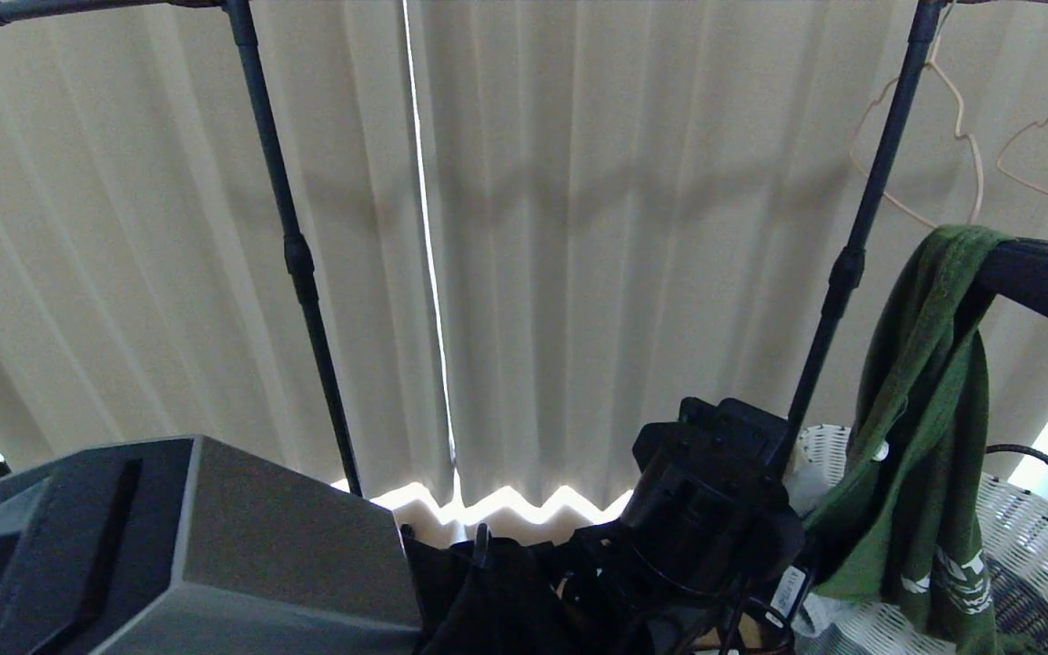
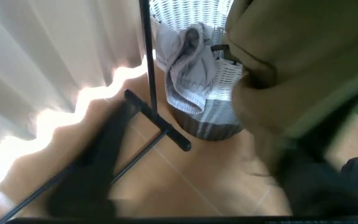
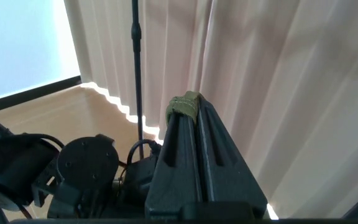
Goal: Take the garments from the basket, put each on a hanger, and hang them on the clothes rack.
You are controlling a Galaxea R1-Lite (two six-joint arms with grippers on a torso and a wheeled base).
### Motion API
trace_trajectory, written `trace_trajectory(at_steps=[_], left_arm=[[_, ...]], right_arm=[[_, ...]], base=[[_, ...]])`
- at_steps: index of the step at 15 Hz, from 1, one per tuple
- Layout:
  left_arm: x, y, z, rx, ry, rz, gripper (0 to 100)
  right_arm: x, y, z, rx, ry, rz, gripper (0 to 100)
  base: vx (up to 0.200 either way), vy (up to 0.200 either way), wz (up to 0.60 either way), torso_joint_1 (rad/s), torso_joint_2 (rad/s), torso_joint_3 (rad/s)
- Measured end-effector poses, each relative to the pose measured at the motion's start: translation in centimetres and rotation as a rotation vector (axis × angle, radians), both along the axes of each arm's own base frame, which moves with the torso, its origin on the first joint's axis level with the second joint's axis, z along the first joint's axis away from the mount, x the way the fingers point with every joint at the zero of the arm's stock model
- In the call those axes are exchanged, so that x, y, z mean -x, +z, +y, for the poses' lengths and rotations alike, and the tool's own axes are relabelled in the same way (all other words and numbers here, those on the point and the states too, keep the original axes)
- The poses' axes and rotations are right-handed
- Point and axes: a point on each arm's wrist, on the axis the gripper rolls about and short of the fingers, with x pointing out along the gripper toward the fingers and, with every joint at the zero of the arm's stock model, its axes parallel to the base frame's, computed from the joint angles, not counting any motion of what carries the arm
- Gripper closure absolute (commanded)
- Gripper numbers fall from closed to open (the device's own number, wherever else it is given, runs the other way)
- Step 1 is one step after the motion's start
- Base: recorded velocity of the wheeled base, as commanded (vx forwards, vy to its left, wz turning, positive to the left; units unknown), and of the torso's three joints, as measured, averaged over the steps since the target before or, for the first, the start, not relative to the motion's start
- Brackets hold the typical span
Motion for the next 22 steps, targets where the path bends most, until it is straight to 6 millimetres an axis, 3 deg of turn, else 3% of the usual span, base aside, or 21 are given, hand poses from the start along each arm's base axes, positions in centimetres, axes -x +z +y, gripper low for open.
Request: trace_trajectory(at_steps=[5,8,11,18,22], left_arm=[[0.5,0.2,0.5,0.052,0.032,-0.133,100],[1.6,0.9,2.6,0.029,0.025,-0.207,100],[2.5,4.4,6.7,0.005,0.051,-0.215,100],[2.8,13.8,19.5,-0.075,0.275,-0.183,100],[2.4,18.3,23.0,-0.032,0.394,-0.220,100]], right_arm=[[-0.4,-0.2,-0.2,0.009,-0.025,0.012,100],[-0.5,-0.3,-0.3,0.012,-0.043,0.015,100],[-0.7,-0.5,-0.6,0.013,-0.064,0.017,100],[-0.8,-0.7,-0.9,0.016,-0.093,0.021,100],[-1.0,-0.6,-0.8,0.015,-0.086,0.020,100]], base=[[0.000,0.000,0.00,0.000,0.00,0.000],[0.000,0.000,0.00,0.000,0.00,0.000],[0.000,0.000,0.00,0.000,0.00,0.000],[0.000,0.000,0.00,0.000,0.00,0.000],[0.000,0.000,0.00,0.000,0.00,0.000]])
